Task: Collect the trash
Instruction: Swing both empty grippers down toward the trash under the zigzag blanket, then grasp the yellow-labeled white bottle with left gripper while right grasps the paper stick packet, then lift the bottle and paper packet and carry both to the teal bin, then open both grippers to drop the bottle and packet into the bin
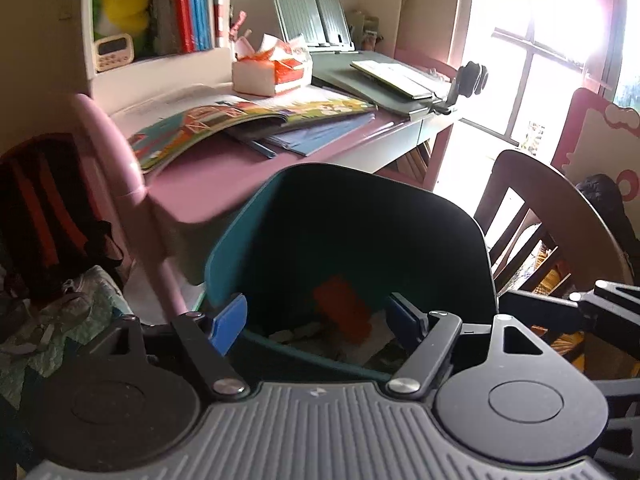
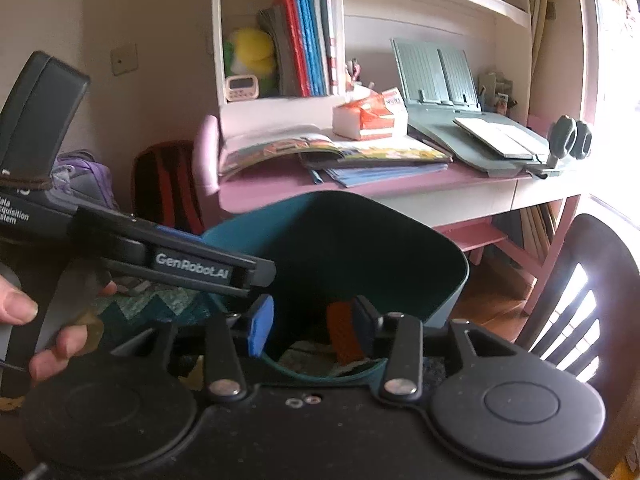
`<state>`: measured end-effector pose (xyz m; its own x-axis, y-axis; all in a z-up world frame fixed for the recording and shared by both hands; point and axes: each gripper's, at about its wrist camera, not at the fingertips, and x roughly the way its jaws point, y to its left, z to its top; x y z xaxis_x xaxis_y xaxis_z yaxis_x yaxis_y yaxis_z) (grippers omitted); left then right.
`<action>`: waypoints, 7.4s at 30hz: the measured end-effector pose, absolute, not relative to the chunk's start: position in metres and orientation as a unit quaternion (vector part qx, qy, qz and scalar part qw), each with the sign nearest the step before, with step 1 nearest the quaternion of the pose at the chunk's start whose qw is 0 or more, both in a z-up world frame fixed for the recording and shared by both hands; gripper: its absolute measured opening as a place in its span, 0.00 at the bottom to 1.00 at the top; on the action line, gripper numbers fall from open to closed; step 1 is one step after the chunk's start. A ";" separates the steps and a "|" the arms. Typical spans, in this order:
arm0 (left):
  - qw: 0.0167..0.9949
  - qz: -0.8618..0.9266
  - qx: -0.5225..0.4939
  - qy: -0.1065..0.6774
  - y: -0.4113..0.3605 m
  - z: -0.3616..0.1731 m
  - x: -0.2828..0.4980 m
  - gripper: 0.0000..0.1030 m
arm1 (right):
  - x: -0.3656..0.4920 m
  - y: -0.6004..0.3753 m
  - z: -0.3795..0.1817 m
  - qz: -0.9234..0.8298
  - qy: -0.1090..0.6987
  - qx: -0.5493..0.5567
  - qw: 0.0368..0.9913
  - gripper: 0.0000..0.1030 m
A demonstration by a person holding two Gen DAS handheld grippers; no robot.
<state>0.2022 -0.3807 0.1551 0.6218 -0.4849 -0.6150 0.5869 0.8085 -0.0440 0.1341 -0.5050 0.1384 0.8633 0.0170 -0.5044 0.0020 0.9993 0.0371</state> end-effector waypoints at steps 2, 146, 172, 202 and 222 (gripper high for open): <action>0.899 -0.300 0.080 0.309 -0.367 0.161 0.192 0.74 | 0.126 -0.498 0.144 0.013 0.253 0.018 0.967 0.47; 0.812 -0.209 0.095 0.537 0.076 -0.242 0.282 0.55 | 0.238 -0.096 -0.256 0.291 0.588 -0.161 0.737 0.18; 0.904 -0.128 -0.022 0.408 -0.058 -0.025 0.174 0.48 | 0.141 -0.272 -0.021 0.187 0.360 0.093 0.909 0.18; 0.911 -0.329 0.043 0.245 -0.358 0.214 0.204 0.48 | 0.148 -0.498 0.139 -0.042 0.198 0.076 0.976 0.19; 0.875 -0.301 0.132 0.355 -0.447 0.122 0.250 0.49 | 0.183 -0.511 0.100 -0.043 0.288 0.032 0.956 0.21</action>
<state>0.2504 -0.4472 0.1220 0.5674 -0.4326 -0.7006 0.6204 0.7841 0.0183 0.1831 -0.5105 0.1000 0.8309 -0.0636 -0.5528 0.1007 0.9942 0.0370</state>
